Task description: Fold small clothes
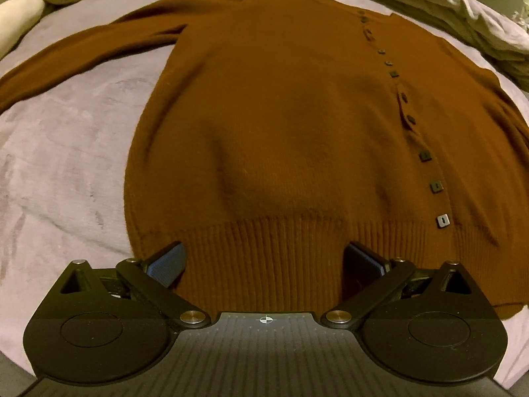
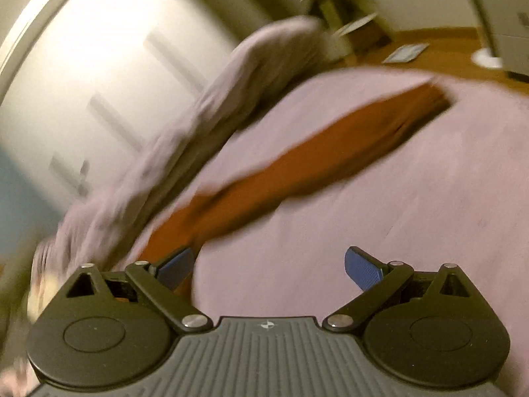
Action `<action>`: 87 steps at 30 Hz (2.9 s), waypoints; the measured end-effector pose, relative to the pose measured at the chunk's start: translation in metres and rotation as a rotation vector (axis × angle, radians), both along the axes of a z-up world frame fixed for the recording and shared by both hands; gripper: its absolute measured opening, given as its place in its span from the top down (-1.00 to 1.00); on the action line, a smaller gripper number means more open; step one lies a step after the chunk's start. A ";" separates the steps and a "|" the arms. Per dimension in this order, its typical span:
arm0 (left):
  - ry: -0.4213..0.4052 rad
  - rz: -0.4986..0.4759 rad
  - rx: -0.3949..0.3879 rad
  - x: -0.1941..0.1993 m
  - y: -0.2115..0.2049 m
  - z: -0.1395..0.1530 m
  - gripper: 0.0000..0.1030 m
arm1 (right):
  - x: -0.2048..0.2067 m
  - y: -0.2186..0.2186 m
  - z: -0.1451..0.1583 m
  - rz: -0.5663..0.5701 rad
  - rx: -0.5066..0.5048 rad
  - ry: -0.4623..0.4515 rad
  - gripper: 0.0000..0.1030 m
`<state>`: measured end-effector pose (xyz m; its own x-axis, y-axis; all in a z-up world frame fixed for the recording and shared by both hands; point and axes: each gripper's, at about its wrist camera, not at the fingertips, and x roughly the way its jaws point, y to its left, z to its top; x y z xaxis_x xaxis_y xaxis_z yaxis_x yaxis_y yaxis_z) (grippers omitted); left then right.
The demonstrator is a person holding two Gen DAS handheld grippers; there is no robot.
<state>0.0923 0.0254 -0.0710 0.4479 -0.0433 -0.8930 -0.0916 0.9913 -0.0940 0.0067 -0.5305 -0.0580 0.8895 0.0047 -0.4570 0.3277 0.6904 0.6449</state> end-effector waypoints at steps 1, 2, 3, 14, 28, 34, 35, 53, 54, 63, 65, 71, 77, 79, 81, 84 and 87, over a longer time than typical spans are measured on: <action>0.001 0.003 -0.001 0.000 0.000 0.000 -1.00 | 0.003 -0.017 0.000 -0.055 0.005 -0.001 -0.68; 0.001 0.008 -0.004 0.000 0.000 0.000 -1.00 | 0.007 -0.032 -0.002 -0.106 0.004 0.017 -0.57; 0.000 0.013 -0.006 0.001 0.000 0.000 -1.00 | 0.012 -0.048 -0.005 -0.166 0.013 0.056 -0.32; -0.024 0.059 0.021 0.001 -0.003 0.015 -1.00 | 0.052 -0.120 -0.036 -0.388 0.239 0.107 0.56; -0.157 0.093 -0.074 0.003 0.016 0.050 -1.00 | 0.136 0.026 0.074 0.017 -0.371 -0.042 0.90; -0.221 0.008 -0.121 0.022 -0.002 0.068 -1.00 | 0.164 0.163 0.085 0.401 -0.522 -0.158 0.79; -0.226 -0.014 -0.129 0.027 -0.008 0.069 -1.00 | 0.167 0.178 0.078 0.449 -0.527 -0.138 0.70; -0.087 -0.241 -0.492 0.174 -0.166 0.012 -0.95 | 0.068 0.116 -0.042 -0.046 -0.629 0.213 0.58; -0.066 -0.236 -0.505 0.178 -0.170 0.008 -0.77 | 0.068 0.118 -0.044 -0.041 -0.663 0.215 0.57; -0.041 -0.257 -0.468 0.192 -0.186 0.002 0.77 | 0.076 0.146 -0.048 -0.031 -0.861 0.262 0.49; -0.054 -0.241 -0.517 0.192 -0.178 0.008 0.77 | 0.077 0.144 -0.043 -0.026 -0.857 0.263 0.48; -0.220 -0.239 -0.539 0.194 -0.144 0.054 0.79 | 0.078 0.156 -0.021 0.022 -0.828 0.183 0.17; -0.327 -0.150 -0.501 0.203 -0.083 0.090 0.79 | 0.104 0.191 -0.005 0.154 -0.855 0.132 -0.09; -0.354 -0.128 -0.465 0.204 -0.065 0.097 0.79 | 0.118 0.204 -0.001 0.196 -0.884 0.139 -0.16; -0.361 -0.087 -0.441 0.205 -0.043 0.098 0.79 | 0.133 0.218 0.000 0.247 -0.924 0.151 -0.28; -0.353 -0.021 -0.413 0.206 -0.011 0.089 0.79 | 0.156 0.240 -0.011 0.319 -1.013 0.194 -0.37; -0.336 0.047 -0.402 0.211 0.018 0.076 0.79 | 0.173 0.250 -0.017 0.332 -1.051 0.213 -0.37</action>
<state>0.3030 0.0430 0.0048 0.7162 -0.3259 -0.6172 -0.0348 0.8665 -0.4979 0.1798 -0.2803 -0.0752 0.8191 -0.2506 -0.5159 0.0607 0.9323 -0.3565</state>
